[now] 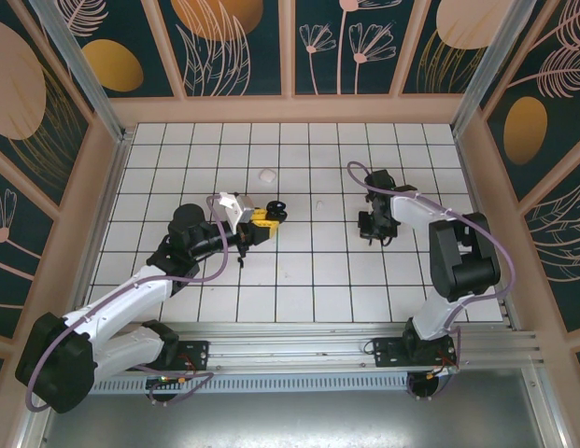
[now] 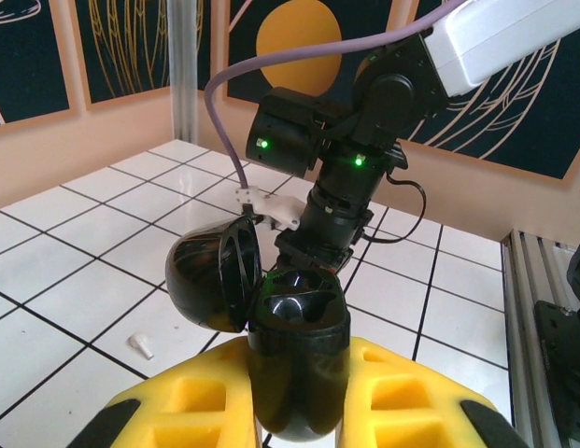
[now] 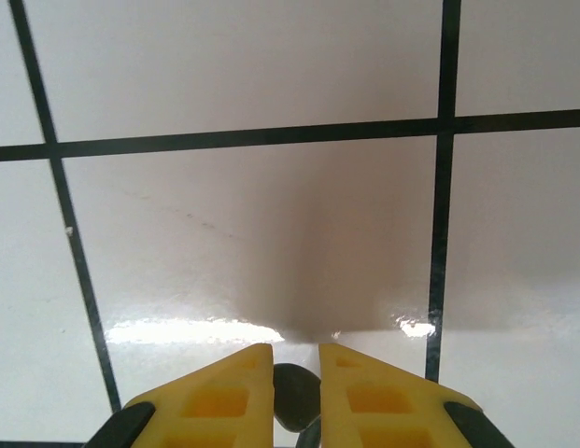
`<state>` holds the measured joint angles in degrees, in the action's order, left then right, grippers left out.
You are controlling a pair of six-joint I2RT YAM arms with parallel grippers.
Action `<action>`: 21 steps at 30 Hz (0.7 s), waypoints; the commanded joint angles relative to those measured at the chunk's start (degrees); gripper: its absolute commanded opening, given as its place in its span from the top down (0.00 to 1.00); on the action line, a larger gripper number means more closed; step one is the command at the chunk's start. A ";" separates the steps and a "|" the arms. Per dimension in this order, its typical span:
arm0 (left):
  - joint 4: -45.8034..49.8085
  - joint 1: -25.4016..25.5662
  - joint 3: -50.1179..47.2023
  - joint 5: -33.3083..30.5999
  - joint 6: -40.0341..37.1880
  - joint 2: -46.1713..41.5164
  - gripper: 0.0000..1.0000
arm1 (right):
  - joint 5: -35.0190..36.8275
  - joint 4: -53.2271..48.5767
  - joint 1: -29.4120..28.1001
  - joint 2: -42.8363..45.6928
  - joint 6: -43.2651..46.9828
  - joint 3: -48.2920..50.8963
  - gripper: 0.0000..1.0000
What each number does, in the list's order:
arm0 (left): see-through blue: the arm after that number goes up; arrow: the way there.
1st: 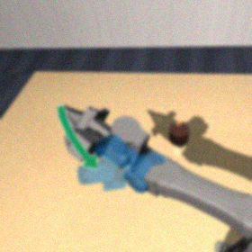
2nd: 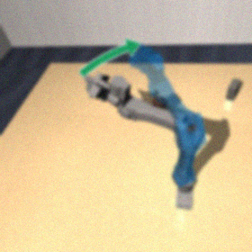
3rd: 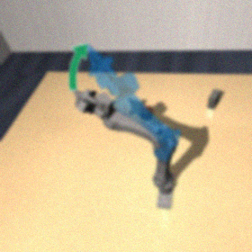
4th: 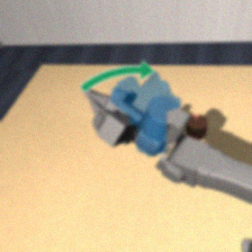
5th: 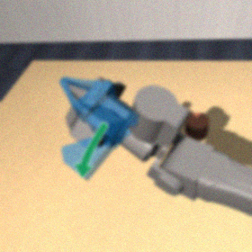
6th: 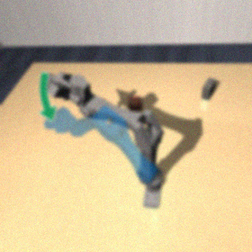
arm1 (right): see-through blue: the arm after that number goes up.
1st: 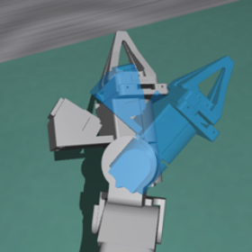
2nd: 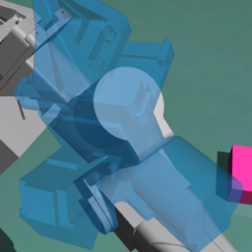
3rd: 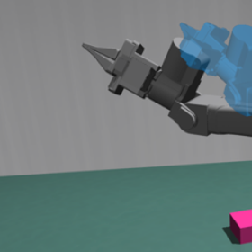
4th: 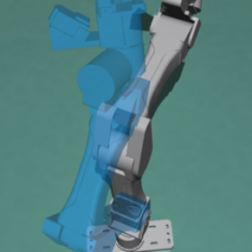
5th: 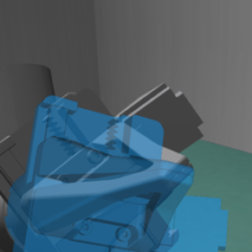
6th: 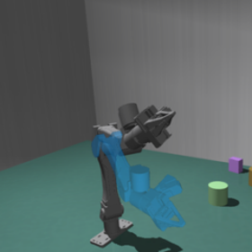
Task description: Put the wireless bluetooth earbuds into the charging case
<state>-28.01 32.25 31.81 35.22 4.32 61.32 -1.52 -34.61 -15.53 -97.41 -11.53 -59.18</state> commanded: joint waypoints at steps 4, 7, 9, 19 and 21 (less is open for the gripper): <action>-2.97 0.20 -0.50 -0.39 1.52 -0.46 1.00 | 1.91 -2.60 -2.37 4.68 -1.94 -3.31 0.87; -3.19 0.27 -0.18 -0.06 2.02 -0.01 1.00 | 4.57 -4.20 -4.36 6.43 -2.86 -5.97 0.87; -3.19 0.26 0.19 0.06 2.20 0.33 1.00 | 6.02 -4.98 -5.88 7.76 -3.22 -8.20 0.87; -7.94 0.25 1.83 1.60 6.10 4.39 1.00 | 10.09 -6.38 -14.76 14.08 -5.05 -18.50 0.87; -9.47 0.26 2.44 2.21 7.26 5.76 1.00 | 10.81 -5.39 -16.83 15.19 -5.44 -19.67 0.87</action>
<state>-32.34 32.25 31.97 35.70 8.95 65.69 6.59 -38.87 -30.20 -84.68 -15.57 -76.51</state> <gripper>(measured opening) 0.167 0.129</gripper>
